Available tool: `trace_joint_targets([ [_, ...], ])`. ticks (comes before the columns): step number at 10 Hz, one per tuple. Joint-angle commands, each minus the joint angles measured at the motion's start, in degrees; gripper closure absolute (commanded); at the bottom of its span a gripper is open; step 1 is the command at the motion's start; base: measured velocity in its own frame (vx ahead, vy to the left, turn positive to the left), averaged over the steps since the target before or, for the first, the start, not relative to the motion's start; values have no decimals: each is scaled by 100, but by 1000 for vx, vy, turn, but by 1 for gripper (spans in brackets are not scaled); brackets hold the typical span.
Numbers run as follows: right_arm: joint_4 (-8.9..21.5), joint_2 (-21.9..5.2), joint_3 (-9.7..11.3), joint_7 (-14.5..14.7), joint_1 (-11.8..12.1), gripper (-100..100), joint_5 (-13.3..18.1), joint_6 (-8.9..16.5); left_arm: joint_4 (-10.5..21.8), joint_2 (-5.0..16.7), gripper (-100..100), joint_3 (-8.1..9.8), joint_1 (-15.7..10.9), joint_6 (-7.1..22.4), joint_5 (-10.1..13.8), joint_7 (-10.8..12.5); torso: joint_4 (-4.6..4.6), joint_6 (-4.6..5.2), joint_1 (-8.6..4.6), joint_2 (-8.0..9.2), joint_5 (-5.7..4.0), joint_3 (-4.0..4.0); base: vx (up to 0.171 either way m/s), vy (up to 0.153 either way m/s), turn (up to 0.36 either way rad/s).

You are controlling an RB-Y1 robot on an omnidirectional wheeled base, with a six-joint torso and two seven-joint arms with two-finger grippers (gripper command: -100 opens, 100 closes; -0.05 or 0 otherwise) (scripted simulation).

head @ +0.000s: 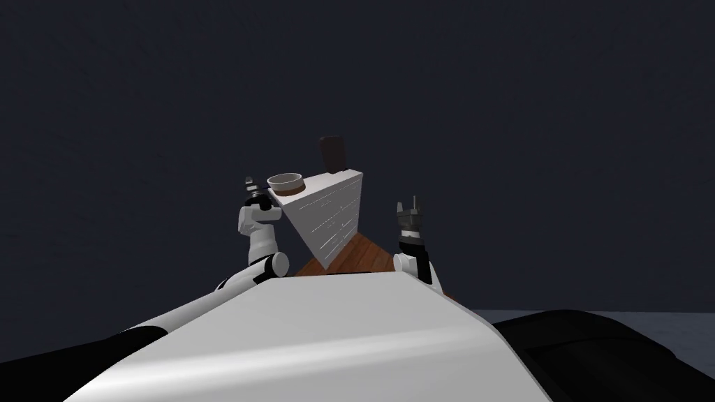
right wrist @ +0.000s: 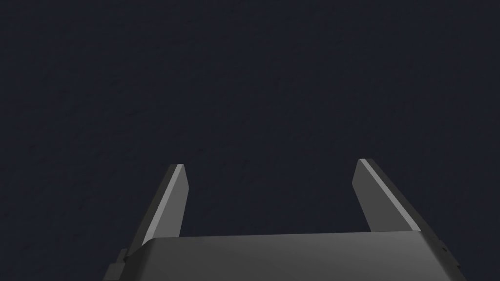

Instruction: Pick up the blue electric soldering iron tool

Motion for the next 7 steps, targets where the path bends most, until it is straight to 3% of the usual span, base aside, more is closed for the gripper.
trace_joint_targets([
  [1,0,0,0,0,0,0,0,0,88,210,-100,154,-6,34,-48,130,0,0,0,0,0,0,-53,-15,-208],
  [2,0,0,1,0,-1,0,0,0,208,360,-100,319,-51,19,-141,246,-2,6,-2,-5,0,-4,-71,-16,-325],
  [3,0,0,1,0,-1,0,0,0,118,203,-100,253,-12,-5,-138,167,0,12,-1,-9,-3,-5,-34,-1,-63],
  [4,0,0,0,0,1,0,0,0,115,214,100,260,-10,7,-140,187,-2,6,3,-22,-2,-12,-8,-2,11],
  [7,0,0,0,0,1,0,0,0,118,212,100,260,-7,9,-140,184,-2,6,-3,-30,-5,-15,0,0,0],
])
